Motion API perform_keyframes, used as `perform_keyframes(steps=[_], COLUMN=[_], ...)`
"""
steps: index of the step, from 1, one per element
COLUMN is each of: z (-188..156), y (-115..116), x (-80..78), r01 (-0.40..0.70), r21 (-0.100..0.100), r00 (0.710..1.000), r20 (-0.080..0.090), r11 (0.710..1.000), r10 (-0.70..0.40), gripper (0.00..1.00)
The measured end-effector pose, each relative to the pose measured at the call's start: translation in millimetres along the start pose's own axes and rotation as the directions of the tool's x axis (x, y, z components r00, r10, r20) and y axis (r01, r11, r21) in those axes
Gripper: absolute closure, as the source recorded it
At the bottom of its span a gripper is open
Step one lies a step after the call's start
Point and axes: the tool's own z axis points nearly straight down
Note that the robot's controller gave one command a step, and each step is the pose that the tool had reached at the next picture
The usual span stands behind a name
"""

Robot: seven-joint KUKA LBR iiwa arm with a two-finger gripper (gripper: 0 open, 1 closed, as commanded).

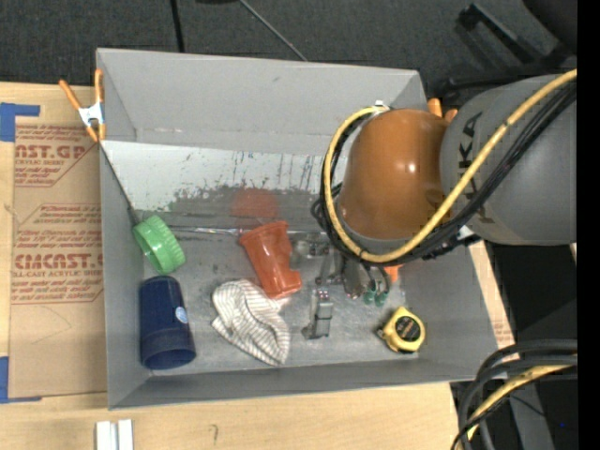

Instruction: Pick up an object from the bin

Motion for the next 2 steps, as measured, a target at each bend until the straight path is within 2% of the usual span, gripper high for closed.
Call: perform_keyframes(steps=[1,2], z=[-4.0,48.7], y=[-0.3,10.1], x=[-1.8,-4.1], r01=[0.0,-0.012], r21=[-0.001,-0.001], r00=[1.0,1.0], r20=[0.008,0.015], r11=[1.0,1.0], r10=[0.001,0.012], gripper=[0.0,0.0])
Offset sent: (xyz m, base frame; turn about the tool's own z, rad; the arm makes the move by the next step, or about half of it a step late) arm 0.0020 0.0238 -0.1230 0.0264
